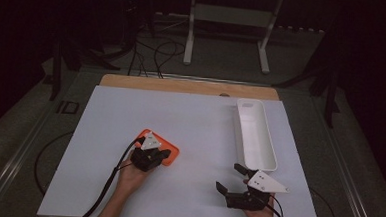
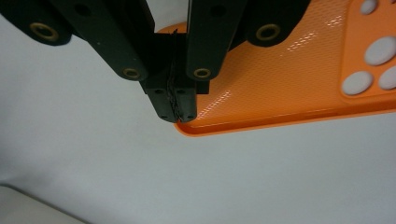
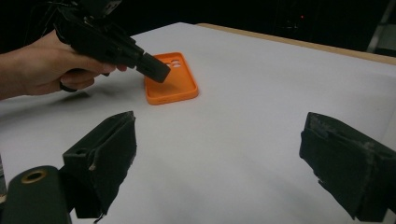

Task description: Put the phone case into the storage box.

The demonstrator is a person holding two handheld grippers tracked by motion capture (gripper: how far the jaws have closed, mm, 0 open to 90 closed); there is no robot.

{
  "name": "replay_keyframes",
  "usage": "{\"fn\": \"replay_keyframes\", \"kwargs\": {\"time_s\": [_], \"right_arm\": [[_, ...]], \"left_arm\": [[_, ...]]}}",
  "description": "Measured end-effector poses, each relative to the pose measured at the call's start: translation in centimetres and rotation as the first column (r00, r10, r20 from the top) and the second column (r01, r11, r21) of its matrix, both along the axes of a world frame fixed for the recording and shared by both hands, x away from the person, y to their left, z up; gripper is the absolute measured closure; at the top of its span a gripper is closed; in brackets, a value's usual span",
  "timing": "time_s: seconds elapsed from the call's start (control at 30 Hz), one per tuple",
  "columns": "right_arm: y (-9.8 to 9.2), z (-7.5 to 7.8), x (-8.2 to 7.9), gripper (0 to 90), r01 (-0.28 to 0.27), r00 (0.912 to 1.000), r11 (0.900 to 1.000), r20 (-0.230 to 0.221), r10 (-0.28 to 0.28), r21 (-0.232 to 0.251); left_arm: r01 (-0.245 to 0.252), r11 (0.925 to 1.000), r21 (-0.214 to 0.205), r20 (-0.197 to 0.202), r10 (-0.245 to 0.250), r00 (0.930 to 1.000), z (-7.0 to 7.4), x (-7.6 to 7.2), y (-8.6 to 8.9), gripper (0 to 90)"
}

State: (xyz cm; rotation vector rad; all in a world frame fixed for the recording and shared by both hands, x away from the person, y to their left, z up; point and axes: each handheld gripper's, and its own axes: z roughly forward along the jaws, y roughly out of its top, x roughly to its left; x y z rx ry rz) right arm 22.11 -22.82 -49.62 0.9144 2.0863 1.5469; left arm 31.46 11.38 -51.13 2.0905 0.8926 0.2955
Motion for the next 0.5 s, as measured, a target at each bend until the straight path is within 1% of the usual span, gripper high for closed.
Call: {"fn": "replay_keyframes", "kwargs": {"time_s": [0.2, 0.37, 0.43, 0.5], "right_arm": [[-0.1, 0.1, 0.0, 10.8, 0.003, 1.0000, 1.0000, 0.003, -0.003, 0.002], [-0.2, 0.1, 0.0, 10.8, 0.003, 1.0000, 1.0000, 0.004, -0.003, 0.001], [-0.1, 0.1, 0.0, 10.8, 0.005, 1.0000, 1.0000, 0.004, -0.005, 0.001], [-0.1, 0.1, 0.0, 10.8, 0.003, 1.0000, 1.0000, 0.003, -0.003, 0.001]], "left_arm": [[0.007, 0.9995, 0.030, -0.017, -0.007, 0.9998, -0.5, -0.1, -0.4, 90.0], [0.009, 0.9991, 0.043, -0.034, -0.007, 0.9994, -0.9, -0.2, -0.6, 90.0], [0.015, 0.9978, 0.064, -0.040, -0.013, 0.9991, -1.1, -0.4, -0.7, 90.0], [0.016, 0.9981, 0.059, -0.042, -0.014, 0.9990, -1.2, -0.5, -0.6, 90.0]]}}
